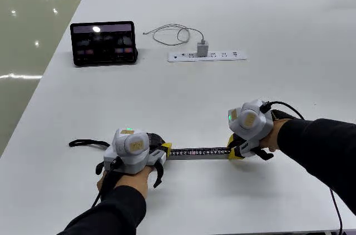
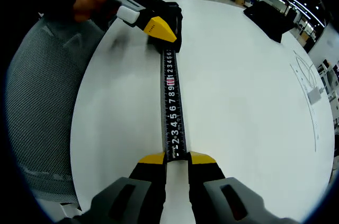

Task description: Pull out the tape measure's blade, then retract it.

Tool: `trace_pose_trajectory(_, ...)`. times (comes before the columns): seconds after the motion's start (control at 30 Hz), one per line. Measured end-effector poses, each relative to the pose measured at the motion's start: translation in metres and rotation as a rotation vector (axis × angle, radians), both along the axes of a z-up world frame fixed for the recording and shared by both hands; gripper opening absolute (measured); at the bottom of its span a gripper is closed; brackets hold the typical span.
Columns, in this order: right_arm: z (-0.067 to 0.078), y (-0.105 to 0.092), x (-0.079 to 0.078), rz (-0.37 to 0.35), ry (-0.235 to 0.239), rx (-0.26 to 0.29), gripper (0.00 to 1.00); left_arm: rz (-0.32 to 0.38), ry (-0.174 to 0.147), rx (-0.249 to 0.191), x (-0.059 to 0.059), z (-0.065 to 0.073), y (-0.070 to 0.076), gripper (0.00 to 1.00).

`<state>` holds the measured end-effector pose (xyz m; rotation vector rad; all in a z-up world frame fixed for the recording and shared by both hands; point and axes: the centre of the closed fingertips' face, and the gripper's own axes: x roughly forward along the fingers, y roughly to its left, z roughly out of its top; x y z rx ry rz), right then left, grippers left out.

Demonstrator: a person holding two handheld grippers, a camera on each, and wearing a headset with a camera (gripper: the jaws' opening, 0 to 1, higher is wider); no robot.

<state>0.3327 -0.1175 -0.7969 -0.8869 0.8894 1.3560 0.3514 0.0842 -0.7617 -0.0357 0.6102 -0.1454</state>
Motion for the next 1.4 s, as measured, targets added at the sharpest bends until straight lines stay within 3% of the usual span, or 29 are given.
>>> trace_pose_trajectory(0.27,0.001,0.022,-0.003,0.021,-0.005,0.027,0.11,-0.002,0.004,-0.003,0.0,0.0,0.0,0.62)
trace_pose_trajectory(0.47,0.001,0.024,-0.003,0.021,-0.003,0.026,0.11,-0.003,0.004,-0.003,0.0,0.0,0.0,0.62)
trace_pose_trajectory(0.6,0.001,0.026,-0.003,-0.018,0.005,0.029,0.11,-0.002,0.004,-0.003,0.0,0.0,0.0,0.62)
trace_pose_trajectory(1.4,0.001,0.044,-0.003,0.013,-0.01,0.063,0.11,0.0,0.006,-0.007,0.001,0.0,0.0,0.62)
